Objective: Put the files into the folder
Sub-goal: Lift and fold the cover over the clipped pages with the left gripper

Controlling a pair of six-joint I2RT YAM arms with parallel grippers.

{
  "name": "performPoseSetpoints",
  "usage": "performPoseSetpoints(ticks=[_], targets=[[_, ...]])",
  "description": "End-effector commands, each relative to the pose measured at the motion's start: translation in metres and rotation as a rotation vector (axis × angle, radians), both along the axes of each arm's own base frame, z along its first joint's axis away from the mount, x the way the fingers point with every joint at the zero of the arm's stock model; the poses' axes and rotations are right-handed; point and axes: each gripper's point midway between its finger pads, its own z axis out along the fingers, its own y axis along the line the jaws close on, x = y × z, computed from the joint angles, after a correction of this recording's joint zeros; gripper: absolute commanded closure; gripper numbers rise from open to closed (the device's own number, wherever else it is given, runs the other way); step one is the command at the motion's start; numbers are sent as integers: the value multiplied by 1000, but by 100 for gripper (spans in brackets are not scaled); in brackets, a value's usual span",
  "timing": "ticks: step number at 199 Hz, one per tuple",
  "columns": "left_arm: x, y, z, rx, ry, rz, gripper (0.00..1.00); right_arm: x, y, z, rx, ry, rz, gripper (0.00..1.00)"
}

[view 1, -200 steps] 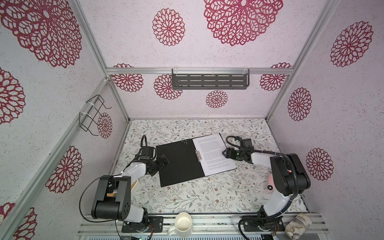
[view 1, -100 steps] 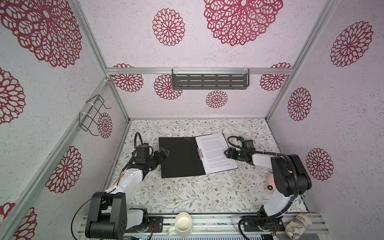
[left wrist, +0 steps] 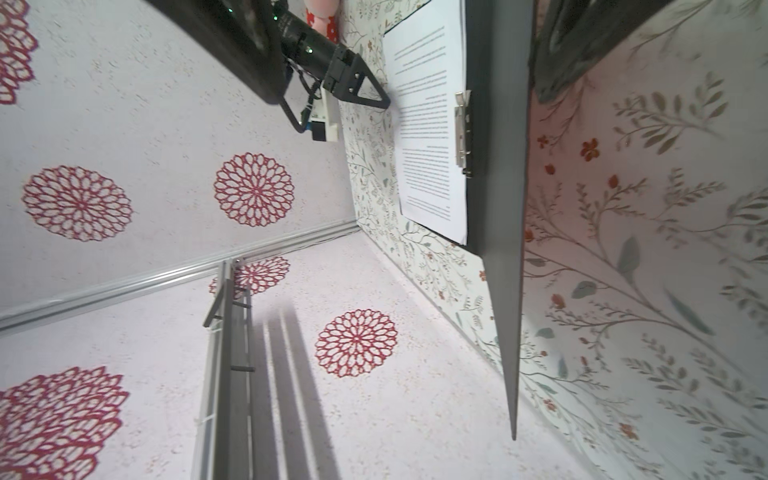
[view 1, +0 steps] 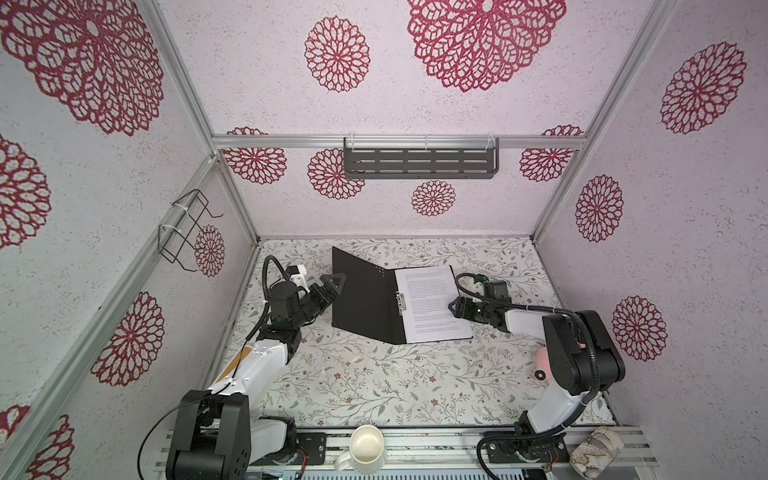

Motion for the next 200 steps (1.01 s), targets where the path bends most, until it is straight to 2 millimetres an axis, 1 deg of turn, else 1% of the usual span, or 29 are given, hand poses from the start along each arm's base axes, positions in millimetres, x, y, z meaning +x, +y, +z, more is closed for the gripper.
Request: performPoseSetpoints(ticks=[1, 60, 77, 100, 117, 145, 157, 169, 194, 200], targets=[[-4, -38, 25, -60, -53, -122, 4, -40, 22, -19, 83, 159, 64, 28], [14, -98, 47, -122, -133, -206, 6, -41, 22, -17, 98, 165, 47, 28], [15, -120, 59, -101, -164, -242, 5, -41, 22, -15, 104, 165, 36, 28], [17, -151, 73, -69, -199, -301, 4, -39, 24, -6, 130, 152, 23, 28], [19, -173, 77, -69, -207, -343, 3, -36, 26, 1, 148, 144, 21, 28], [23, -207, 73, -82, -202, -411, 3, -35, 25, 13, 152, 129, 8, 28], [26, -220, 68, -85, -196, -436, 2, -34, 17, 21, 122, 106, -20, 27], [27, -231, 65, -92, -187, -457, 2, -32, 4, 31, 80, 79, -63, 25], [33, -248, 53, -87, -162, -491, 0, -29, -28, 59, 2, 0, -152, 19], [35, -252, 50, -87, -157, -500, 2, -28, -37, 65, -18, -11, -173, 19]])
